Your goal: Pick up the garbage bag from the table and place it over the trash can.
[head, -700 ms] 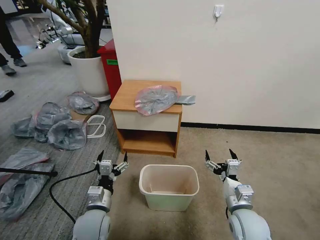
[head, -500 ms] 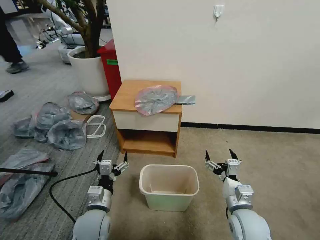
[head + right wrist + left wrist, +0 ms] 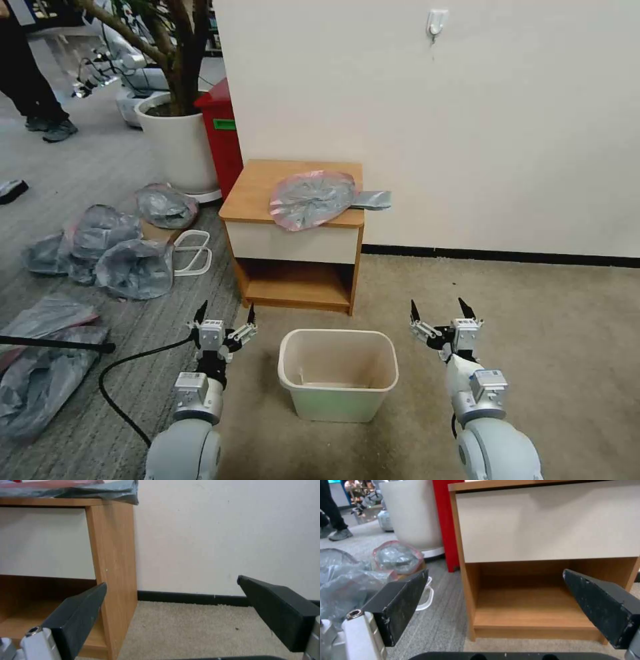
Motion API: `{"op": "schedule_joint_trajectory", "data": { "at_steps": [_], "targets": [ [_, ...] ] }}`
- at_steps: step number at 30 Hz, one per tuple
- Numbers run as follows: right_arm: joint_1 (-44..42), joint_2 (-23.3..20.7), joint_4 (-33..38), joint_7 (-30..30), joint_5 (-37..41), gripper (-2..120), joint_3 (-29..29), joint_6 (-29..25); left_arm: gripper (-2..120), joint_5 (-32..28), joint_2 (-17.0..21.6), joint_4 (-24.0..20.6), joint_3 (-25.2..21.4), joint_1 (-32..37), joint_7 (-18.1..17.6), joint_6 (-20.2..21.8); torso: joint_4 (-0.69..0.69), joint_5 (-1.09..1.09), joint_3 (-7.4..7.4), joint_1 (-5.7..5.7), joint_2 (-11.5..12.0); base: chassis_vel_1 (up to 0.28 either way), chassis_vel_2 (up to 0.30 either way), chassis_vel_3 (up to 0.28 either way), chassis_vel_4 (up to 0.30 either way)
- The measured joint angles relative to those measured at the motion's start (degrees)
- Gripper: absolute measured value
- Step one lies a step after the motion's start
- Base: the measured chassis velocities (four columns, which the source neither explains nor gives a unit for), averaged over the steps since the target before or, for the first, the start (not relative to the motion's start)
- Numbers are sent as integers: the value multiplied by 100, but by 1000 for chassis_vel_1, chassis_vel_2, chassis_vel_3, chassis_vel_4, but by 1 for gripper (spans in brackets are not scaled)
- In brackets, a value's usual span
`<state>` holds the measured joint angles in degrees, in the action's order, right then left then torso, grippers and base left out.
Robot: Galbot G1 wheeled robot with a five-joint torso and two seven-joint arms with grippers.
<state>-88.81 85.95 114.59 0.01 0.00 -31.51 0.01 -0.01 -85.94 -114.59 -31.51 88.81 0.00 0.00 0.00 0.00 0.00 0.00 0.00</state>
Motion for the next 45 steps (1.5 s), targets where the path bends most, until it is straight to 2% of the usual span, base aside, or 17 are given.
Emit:
{"op": "schedule_joint_trajectory", "data": {
  "at_steps": [5, 8, 11, 12, 15, 16, 17, 19, 22, 25, 26, 29, 33, 36, 37, 40, 45],
  "targets": [
    [0, -1, 1, 0, 4, 100, 0, 1, 100, -4, 3, -1, 0, 0, 0, 0, 0, 0, 0, 0, 0, 0, 0, 0, 0],
    [6, -40, 61, -16, 80, 100, -4, 38, 99, -161, 144, -76, -6, 16, -63, 33, 0, -2, 0, 0, 0, 0, 0, 0, 0],
    [87, -354, 546, -247, 649, 100, -86, 324, 94, -793, 734, -417, -98, 92, -439, 164, 2, -3, 0, 0, 0, 0, 0, 0, 0],
    [87, -354, 546, -247, 649, 100, -86, 324, 94, -793, 734, -417, -98, 92, -439, 164, 2, -3, 0, 0, 0, 0, 0, 0, 0],
    [191, -763, 1173, -545, 1397, 100, -193, 706, 99, -1532, 1417, -810, -195, 184, -884, 321, 2, -3, 0, 0, 0, 0, 0, 0, 0],
    [191, -763, 1173, -545, 1397, 100, -193, 706, 99, -1532, 1417, -810, -195, 184, -884, 321, 2, -3, 0, 0, 0, 0, 0, 0, 0],
    [211, -814, 1242, -578, 1528, 100, -197, 762, 100, -1711, 1587, -912, -225, 205, -1001, 361, 0, -2, 0, 0, 0, 0, 0, 0, 0],
    [300, -825, 1135, -563, 1794, 100, 46, 831, 100, -2001, 1724, -992, -225, 246, -948, 506, 0, 4, 0, 0, 0, 0, 0, 0, 0],
    [371, -831, 1015, -555, 1941, 100, 182, 810, 100, -2122, 1750, -982, -203, 263, -838, 506, 1, -2, 0, 0, 0, 0, 0, 0, 0],
    [668, -870, 635, -550, 2687, 100, 476, 586, 100, -2439, 1715, -974, -144, 337, -573, 310, -1, -1, 0, 0, 0, 0, 0, 0, 0],
    [668, -870, 635, -550, 2687, 100, 476, 586, 100, -2439, 1715, -974, -144, 337, -573, 310, -1, -1, 0, 0, 0, 0, 0, 0, 0],
    [1348, -940, 13, -626, 3829, 100, 862, 394, 100, -2498, 1660, -960, -154, 404, -315, 30, 0, 0, 0, 0, 0, 0, 0, 0, 0],
    [1874, -977, -444, -678, 4428, 100, 1111, 315, 100, -2494, 1659, -960, -186, 441, -258, -64, 2, 2, 0, 0, 0, 0, 0, 0, 0],
    [2786, -960, -1281, -711, 5394, 100, 1448, 157, 100, -2435, 1649, -955, -271, 509, -246, -190, 0, 0, -1, 0, 0, 0, 0, 0, 0],
    [2786, -960, -1281, -711, 5394, 100, 1448, 157, 100, -2435, 1649, -955, -271, 509, -246, -190, 0, 0, -1, 0, 0, 0, 0, 0, 0],
    [3606, -828, -2082, -717, 6253, 100, 1546, 91, 100, -2340, 1596, -917, -375, 585, -246, -241, 1, -1, -1, 0, 0, 0, 0, 0, 0],
    [4103, -696, -2672, -730, 6729, 100, 1574, 70, 100, -2286, 1510, -886, -405, 642, -262, -299, 1, -1, -1, 0, 0, 0, 0, 0, 0]
  ]
}}
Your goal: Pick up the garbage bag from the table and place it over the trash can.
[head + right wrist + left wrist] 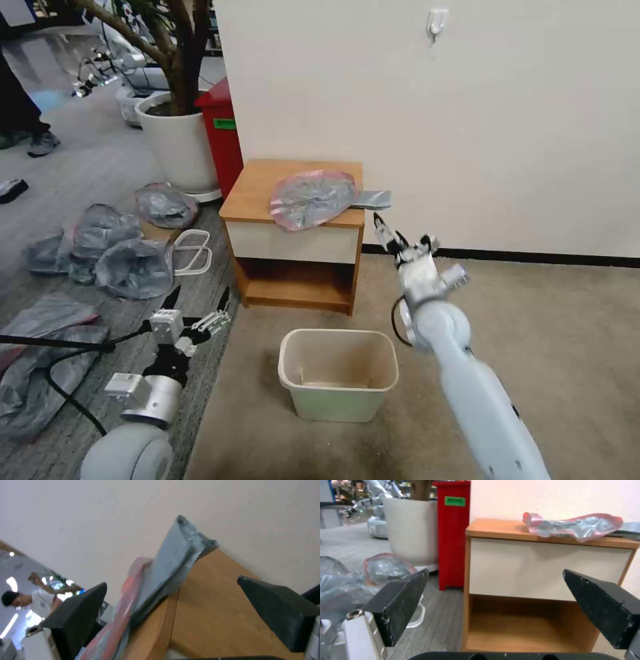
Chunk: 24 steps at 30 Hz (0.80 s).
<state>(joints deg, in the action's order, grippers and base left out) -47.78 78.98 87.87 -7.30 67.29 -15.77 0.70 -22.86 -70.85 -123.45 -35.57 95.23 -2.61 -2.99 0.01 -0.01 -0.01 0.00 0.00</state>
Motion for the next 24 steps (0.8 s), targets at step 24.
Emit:
{"op": "schedule_joint_trajectory", "data": {
  "at_steps": [24],
  "targets": [
    [1082, 456, -1498, 371, 137, 75, 203, -389, 100, 334, -308, 185, 89, -1, -207, -66, -1, 1, 1, 0, 0, 0, 0, 0, 0]
  ]
}}
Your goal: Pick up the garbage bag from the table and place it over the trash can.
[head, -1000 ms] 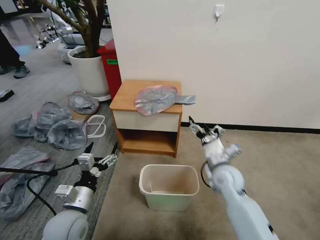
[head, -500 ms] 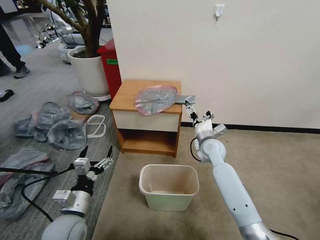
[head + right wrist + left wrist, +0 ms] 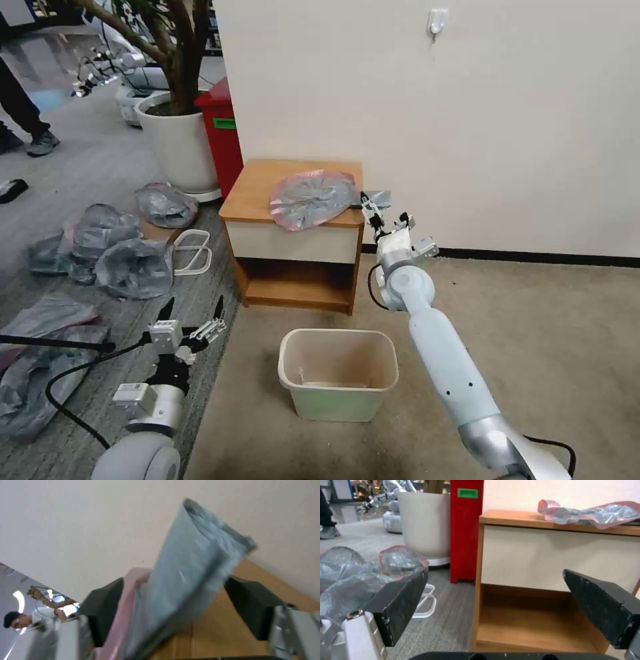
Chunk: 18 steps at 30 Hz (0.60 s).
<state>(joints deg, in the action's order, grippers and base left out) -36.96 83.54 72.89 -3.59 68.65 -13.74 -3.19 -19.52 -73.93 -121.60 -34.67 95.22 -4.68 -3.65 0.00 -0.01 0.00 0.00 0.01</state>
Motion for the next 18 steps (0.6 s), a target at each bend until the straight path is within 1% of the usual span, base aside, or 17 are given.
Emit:
{"op": "schedule_joint_trajectory", "data": {
  "at_steps": [3, 4, 6, 8, 9, 12, 13, 14, 16, 18],
  "targets": [
    [57, 34, -65, 14, 4, 61, 7, -34, 100, 3, -4, 17, 1, -2, 0, -9, 0, 0, 0, 0, 0, 0, 0, 0, 0],
    [57, 34, -65, 14, 4, 61, 7, -34, 100, 3, -4, 17, 1, -2, 0, -9, 0, 0, 0, 0, 0, 0, 0, 0, 0],
    [66, 83, -77, 40, 0, 51, -3, -64, 100, 3, 2, 20, 0, -6, 0, -12, 0, 0, 0, 0, 0, 0, 0, 0, 0],
    [60, 119, -76, 72, -33, 43, -28, -84, 100, 3, 5, 28, -4, -8, -2, -13, 0, 0, 0, 0, 0, 0, 0, 0, 0],
    [60, 119, -76, 72, -33, 43, -28, -84, 100, 3, 5, 28, -4, -8, -2, -13, 0, 0, 0, 0, 0, 0, 0, 0, 0],
    [26, 147, -6, 83, -49, 28, -55, -102, 100, 18, -6, 47, -7, 6, -26, -12, 0, 0, 0, 0, 0, 0, 0, 0, 0],
    [20, 147, 15, 86, -52, 25, -55, -110, 100, 23, -7, 52, -6, 13, -29, -13, 0, 0, 0, 0, 0, 0, 0, 0, 0],
    [20, 147, 15, 86, -52, 25, -55, -110, 100, 23, -7, 52, -6, 13, -29, -13, 0, 0, 0, 0, 0, 0, 0, 0, 0],
    [16, 144, 29, 87, -52, 16, -56, -120, 100, 25, -8, 59, -6, 11, -34, -13, 0, 0, 0, 0, 0, 0, 0, 0, 0],
    [9, 143, 52, 87, -52, 5, -60, -134, 100, 25, -4, 66, -6, -2, -67, -13, 0, 0, 0, 0, 0, 0, 0, 0, 0]
  ]
}}
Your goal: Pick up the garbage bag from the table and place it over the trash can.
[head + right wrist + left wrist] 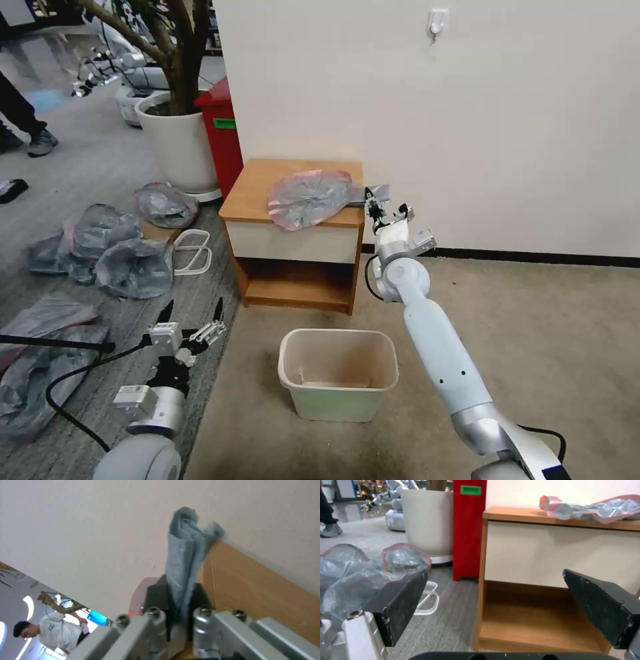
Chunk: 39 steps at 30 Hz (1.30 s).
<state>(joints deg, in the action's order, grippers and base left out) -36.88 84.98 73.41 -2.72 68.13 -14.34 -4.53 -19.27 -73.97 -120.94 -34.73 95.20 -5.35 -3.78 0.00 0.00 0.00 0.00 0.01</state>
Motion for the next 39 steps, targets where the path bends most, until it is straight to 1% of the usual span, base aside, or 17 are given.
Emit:
{"op": "schedule_joint_trajectory", "data": {
  "at_steps": [1, 3, 10, 14, 18, 19, 22, 23, 26, 27, 30, 31, 33, 34, 37, 38, 39],
  "targets": [
    [0, 0, 0, 0, 0, 5, 0, 0, 100, 0, 0, 0, 0, 0, 0, 0, 0, 0, 0, 0, 0, 0, 0, 0, 0],
    [-14, -4, 19, 0, 0, 0, -2, -5, 100, 0, 6, 8, 0, -8, -49, 0, 0, 0, 0, 0, 0, 0, 0, 0, 0],
    [-54, -24, 92, -9, -1, 0, 6, -12, 100, 0, 6, 26, 1, -9, -102, 0, 0, 0, 0, 0, 0, 0, 0, 0, 0],
    [-132, -60, 260, -75, -1, 0, 53, -34, 100, -16, 13, 29, -63, -55, -223, 0, 0, 0, 0, 0, 0, 0, 0, 0, 0],
    [-420, -248, 982, -799, -169, 0, 242, 34, 100, -120, 43, 2, -265, -65, -287, 4, 1, 1, 0, 0, 0, 0, 0, 0, 0],
    [-420, -248, 982, -799, -169, 0, 242, 34, 100, -120, 43, 2, -265, -65, -287, 4, 1, 1, 0, 0, 0, 0, 0, 0, 0],
    [-796, -499, 1975, -1623, -169, 0, 474, 241, 100, -215, 70, 7, -432, -76, -329, 10, 0, 1, 0, 0, 0, 0, 0, 0, 0],
    [-796, -499, 1975, -1623, -169, 0, 474, 241, 100, -215, 70, 7, -432, -76, -329, 10, 0, 1, 0, 0, 0, 0, 0, 0, 0],
    [-1209, -797, 2817, -2048, -143, 0, 719, 487, 100, -262, 108, 14, -495, -83, -409, 22, 0, 1, 0, 0, 0, 0, 0, 0, 0],
    [-1209, -797, 2817, -2048, -143, 0, 719, 487, 100, -262, 108, 14, -495, -83, -409, 22, 0, 1, 0, 0, 0, 0, 0, 0, 0],
    [-1631, -1084, 3486, -2452, -136, 0, 1005, 668, 100, -269, 115, 2, -501, -83, -431, 31, -1, 1, 1, 0, -1, 0, 0, 0, 0],
    [-1631, -1084, 3486, -2452, -136, 0, 1005, 668, 100, -269, 115, 2, -501, -83, -431, 31, -1, 1, 1, 0, -1, 0, 0, 0, 0],
    [-1991, -1231, 3943, -2855, -200, 0, 1260, 700, 100, -271, 91, -6, -503, -84, -455, 35, 1, 0, 0, 0, -1, 0, 0, 0, 0],
    [-1991, -1231, 3943, -2855, -200, 0, 1260, 700, 100, -271, 91, -6, -503, -84, -455, 35, 1, 0, 0, 0, -1, 0, 0, 0, 0],
    [-2759, -1436, 4604, -3379, -511, 0, 1672, 719, 100, -273, 80, -35, -542, -67, -477, 42, 0, 0, 1, 0, -1, 0, 0, 0, 0],
    [-3005, -1509, 4716, -3445, -680, 0, 1790, 723, 100, -275, 82, -38, -553, -60, -480, 43, 0, 0, 1, 1, -1, 0, 0, 0, 0],
    [-3005, -1509, 4716, -3445, -680, 0, 1790, 723, 100, -275, 82, -38, -553, -60, -480, 43, 0, 0, 1, 1, -1, 0, 0, 0, 0]
  ]
}}
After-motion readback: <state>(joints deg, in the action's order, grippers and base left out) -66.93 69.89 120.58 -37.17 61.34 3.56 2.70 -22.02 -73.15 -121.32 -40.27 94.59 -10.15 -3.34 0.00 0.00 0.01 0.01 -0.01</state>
